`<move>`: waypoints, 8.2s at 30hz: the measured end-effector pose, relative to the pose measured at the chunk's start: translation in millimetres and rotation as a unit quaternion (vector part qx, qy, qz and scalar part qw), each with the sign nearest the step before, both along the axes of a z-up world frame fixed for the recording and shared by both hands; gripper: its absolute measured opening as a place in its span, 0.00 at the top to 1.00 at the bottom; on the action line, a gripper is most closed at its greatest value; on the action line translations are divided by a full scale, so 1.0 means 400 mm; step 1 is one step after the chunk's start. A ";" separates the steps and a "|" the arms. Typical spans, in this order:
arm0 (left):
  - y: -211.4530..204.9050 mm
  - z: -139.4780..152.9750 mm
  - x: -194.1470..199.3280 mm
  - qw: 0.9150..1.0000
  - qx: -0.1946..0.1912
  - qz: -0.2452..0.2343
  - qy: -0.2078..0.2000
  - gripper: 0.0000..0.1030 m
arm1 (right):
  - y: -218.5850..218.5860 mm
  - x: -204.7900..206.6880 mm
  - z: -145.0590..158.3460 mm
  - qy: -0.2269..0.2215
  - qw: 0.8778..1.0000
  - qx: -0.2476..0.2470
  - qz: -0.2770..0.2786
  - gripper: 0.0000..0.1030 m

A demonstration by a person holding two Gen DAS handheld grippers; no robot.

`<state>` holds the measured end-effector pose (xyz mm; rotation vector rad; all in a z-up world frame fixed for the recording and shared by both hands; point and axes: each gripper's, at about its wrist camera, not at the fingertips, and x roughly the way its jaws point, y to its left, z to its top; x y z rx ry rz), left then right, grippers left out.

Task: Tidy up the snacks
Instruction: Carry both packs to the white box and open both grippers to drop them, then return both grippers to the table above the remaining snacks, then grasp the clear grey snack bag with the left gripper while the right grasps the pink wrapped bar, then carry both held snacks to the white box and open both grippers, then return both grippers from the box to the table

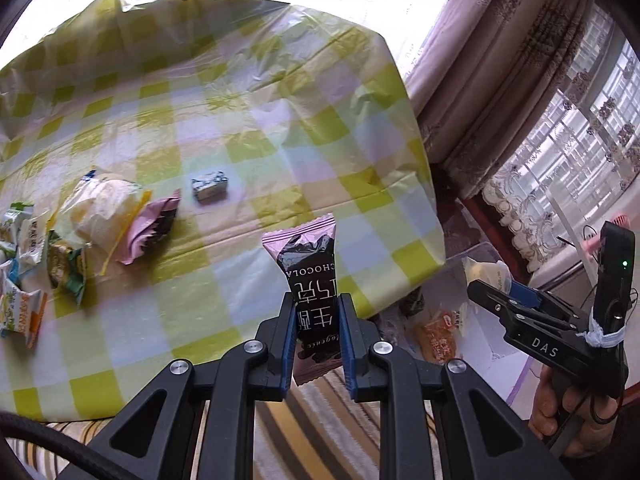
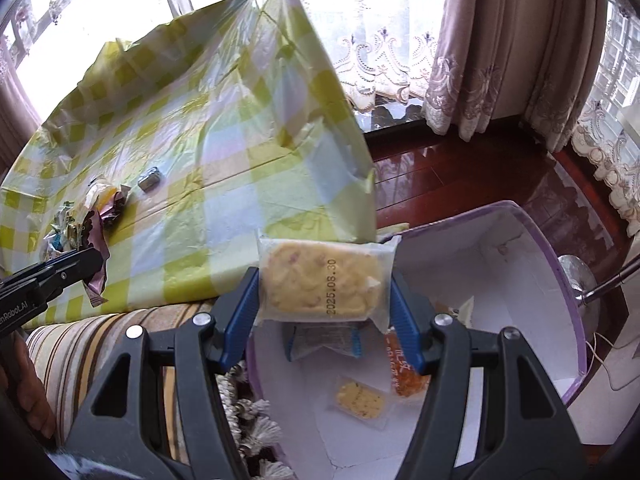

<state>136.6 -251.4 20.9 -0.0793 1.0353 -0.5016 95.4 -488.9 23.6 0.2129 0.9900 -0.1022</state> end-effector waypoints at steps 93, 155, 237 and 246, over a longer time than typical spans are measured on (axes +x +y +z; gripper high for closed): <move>0.791 -0.113 0.134 0.895 -0.107 0.427 0.069 0.31 | 0.522 0.254 -0.009 0.001 0.992 0.040 0.121 0.21; 0.746 -0.057 0.082 0.913 -0.041 0.400 -0.073 0.56 | 0.625 0.315 -0.052 0.002 0.994 0.026 0.107 0.80; -0.467 0.010 0.041 0.976 -0.011 -0.191 -0.107 0.29 | -0.290 -0.086 -0.026 -0.025 0.973 0.024 -0.227 0.34; -0.312 0.068 0.047 0.977 -0.015 -0.128 -0.169 0.29 | -0.151 -0.035 0.030 -0.048 0.986 0.023 -0.159 0.34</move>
